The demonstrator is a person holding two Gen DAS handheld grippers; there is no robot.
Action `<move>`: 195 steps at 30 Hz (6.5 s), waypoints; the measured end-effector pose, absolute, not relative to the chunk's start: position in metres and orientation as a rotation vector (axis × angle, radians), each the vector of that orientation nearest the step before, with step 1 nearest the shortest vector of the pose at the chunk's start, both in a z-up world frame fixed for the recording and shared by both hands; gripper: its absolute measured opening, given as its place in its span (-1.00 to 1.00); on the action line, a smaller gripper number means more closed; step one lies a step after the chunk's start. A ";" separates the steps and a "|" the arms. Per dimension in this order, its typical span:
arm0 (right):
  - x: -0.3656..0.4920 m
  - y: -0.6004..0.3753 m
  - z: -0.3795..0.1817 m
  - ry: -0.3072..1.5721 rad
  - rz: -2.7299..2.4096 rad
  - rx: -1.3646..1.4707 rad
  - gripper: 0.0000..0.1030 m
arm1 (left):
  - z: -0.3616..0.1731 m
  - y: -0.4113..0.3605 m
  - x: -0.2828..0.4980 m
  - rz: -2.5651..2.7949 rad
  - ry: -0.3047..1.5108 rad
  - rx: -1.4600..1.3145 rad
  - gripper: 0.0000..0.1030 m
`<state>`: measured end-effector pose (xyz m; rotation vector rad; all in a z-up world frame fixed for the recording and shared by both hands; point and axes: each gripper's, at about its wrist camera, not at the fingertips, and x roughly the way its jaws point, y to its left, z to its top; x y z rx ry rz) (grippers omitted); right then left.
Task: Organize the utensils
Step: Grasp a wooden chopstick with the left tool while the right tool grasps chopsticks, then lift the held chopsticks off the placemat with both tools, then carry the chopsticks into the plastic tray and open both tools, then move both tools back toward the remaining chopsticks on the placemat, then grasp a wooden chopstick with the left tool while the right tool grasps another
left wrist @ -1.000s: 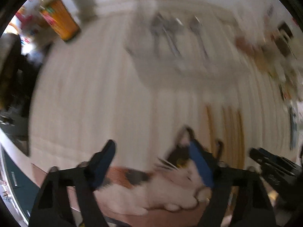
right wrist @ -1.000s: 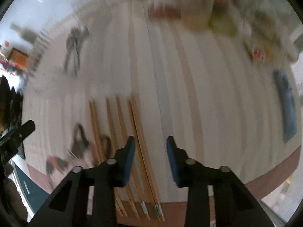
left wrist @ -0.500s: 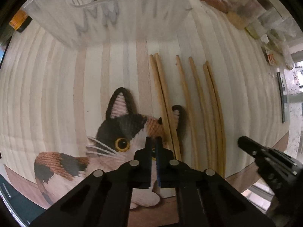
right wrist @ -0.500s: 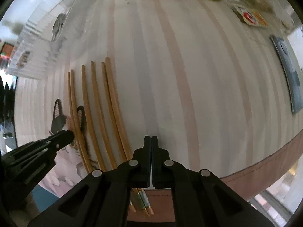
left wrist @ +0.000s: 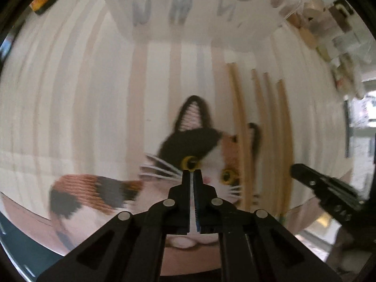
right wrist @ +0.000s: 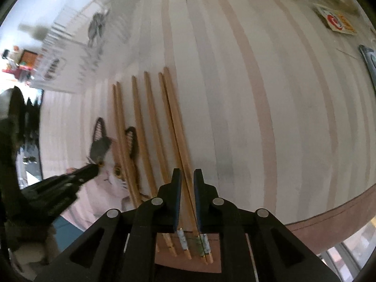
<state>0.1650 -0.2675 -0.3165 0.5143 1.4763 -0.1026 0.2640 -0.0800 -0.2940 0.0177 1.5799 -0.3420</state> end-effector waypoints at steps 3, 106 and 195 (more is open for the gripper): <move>0.167 -0.267 -0.321 1.486 -0.144 0.486 -0.83 | -0.291 -0.094 0.263 -0.394 1.584 -0.032 -0.88; 0.209 -0.250 -0.203 1.286 -0.133 0.304 -0.88 | -0.132 -0.004 0.258 -0.155 1.086 0.041 -0.92; 0.174 -0.301 -0.322 1.524 -0.232 0.328 -0.82 | -0.325 -0.085 0.236 -0.290 1.470 0.213 -0.91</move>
